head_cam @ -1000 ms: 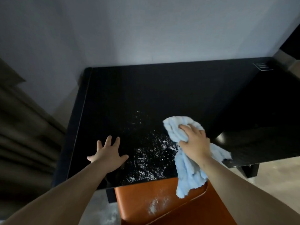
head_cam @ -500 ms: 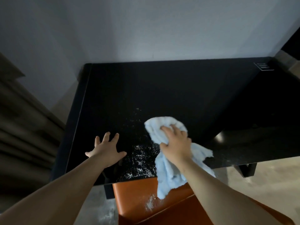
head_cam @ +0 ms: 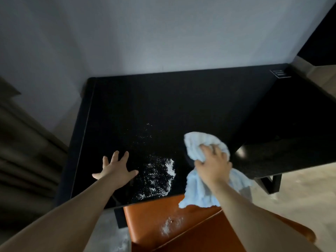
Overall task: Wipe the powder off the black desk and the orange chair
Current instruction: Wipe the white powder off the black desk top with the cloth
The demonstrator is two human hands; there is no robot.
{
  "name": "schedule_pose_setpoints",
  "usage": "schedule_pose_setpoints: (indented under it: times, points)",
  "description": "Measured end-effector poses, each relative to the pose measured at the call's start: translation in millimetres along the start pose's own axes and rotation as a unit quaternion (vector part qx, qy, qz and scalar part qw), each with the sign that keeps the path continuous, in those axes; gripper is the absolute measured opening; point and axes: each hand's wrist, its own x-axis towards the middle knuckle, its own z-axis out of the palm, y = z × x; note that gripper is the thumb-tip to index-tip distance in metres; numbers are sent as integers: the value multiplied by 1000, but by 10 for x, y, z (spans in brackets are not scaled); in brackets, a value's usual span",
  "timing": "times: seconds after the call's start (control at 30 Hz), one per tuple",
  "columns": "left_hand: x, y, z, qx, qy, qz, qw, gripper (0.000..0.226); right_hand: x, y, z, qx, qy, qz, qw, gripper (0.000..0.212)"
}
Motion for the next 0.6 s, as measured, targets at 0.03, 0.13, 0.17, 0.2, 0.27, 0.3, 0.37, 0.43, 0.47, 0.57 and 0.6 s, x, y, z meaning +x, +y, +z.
schedule_pose_setpoints:
  times: [0.03, 0.13, 0.17, 0.2, 0.27, 0.3, 0.37, 0.43, 0.47, 0.57, 0.6]
  points:
    - [-1, 2, 2, 1, 2, -1, 1000, 82, -70, -101, 51, 17, 2, -53, 998, 51]
    - [3, -10, 17, 3, 2, -2, 1000, 82, -93, -149, -24, 151, -3, -99, 984, 47]
    - [8, -13, 27, 3, 4, 0, 1000, 81, -54, -66, -66, 168, 34, -77, 982, 48]
    - [17, -15, 36, 2, 7, 2, 1000, 81, -8, 43, -109, 146, 73, -41, 986, 49]
    - [32, -21, 43, 1, 8, 3, 1000, 80, 68, 251, -178, 53, 75, 60, 994, 55]
    - [37, -23, 47, 0, 7, 3, 1000, 80, 74, 294, -185, 9, 45, 98, 994, 57]
    - [53, -26, 63, -3, 10, 5, 1000, 80, 25, 206, -139, -29, 7, 101, 994, 57]
    - [65, -28, 79, -1, 19, 5, 1000, 79, -54, -36, -52, -9, -9, 51, 999, 57]
    - [63, -36, 89, 1, 25, 5, 1000, 78, -93, -160, 4, 9, -16, 6, 1000, 57]
    - [57, -103, 151, 11, 55, 26, 998, 73, -128, -385, 75, 99, -39, -143, 984, 53]
    - [55, -147, 178, 17, 70, 39, 997, 70, -81, -385, 57, 131, -25, -147, 980, 52]
